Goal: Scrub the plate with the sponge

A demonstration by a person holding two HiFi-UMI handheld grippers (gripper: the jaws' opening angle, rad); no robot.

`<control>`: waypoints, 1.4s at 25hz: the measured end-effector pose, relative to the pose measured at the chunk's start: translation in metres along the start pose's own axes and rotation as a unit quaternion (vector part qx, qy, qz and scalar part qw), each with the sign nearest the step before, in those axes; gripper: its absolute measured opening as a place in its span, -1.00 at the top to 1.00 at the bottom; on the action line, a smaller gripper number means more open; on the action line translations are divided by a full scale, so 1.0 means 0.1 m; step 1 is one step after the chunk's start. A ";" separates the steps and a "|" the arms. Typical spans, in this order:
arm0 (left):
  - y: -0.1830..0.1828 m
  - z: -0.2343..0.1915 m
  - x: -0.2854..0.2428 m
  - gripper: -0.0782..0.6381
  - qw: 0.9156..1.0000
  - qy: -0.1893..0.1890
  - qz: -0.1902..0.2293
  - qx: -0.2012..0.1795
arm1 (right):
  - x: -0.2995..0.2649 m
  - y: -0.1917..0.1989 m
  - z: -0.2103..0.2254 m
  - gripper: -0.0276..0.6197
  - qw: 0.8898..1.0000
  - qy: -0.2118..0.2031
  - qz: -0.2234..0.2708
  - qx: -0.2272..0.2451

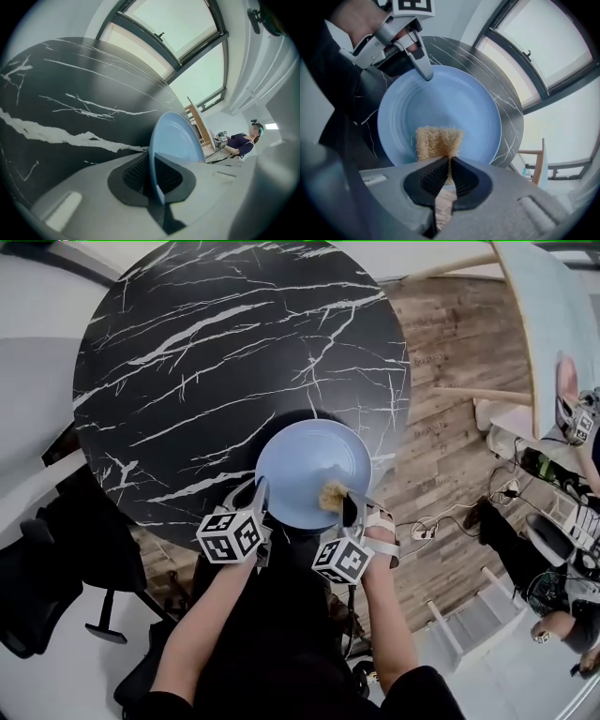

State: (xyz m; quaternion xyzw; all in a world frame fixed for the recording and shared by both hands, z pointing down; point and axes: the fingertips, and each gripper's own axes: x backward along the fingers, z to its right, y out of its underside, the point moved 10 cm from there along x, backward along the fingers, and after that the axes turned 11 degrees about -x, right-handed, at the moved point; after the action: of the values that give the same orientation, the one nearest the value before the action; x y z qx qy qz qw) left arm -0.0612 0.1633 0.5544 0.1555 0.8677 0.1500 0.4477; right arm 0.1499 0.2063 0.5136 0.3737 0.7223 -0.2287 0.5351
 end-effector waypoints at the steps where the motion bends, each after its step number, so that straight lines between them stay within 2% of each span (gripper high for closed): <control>1: 0.00 0.00 0.00 0.74 1.000 0.000 -0.001 0.000 | 0.02 0.00 -0.03 0.85 1.000 -0.009 0.000 -0.006; 6: -0.01 0.00 -0.01 0.74 1.000 0.008 -0.004 -0.001 | 0.07 0.00 -0.21 0.85 0.999 -0.046 0.012 -0.025; 15: -0.03 -0.02 -0.01 0.74 1.000 0.024 -0.015 -0.004 | 0.14 -0.24 -0.59 0.85 0.996 -0.079 0.036 -0.014; 23: -0.03 -0.05 0.01 0.73 0.999 0.036 -0.026 -0.021 | 0.07 -0.67 -0.74 0.85 0.991 -0.077 0.088 0.058; 28: -0.06 -0.05 -0.01 0.73 0.998 0.042 -0.033 -0.038 | 0.05 -0.85 -0.70 0.85 0.991 -0.075 0.088 0.068; 35: -0.08 -0.05 -0.01 0.73 0.996 0.051 -0.046 -0.048 | 0.02 -0.91 -0.61 0.85 0.990 -0.089 0.085 0.072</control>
State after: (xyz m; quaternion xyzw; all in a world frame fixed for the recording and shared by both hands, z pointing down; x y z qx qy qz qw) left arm -0.0658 0.1551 0.5551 0.0861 0.8874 0.1787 0.4160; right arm 0.0413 0.1957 0.5254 0.4494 0.6192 -0.2660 0.5864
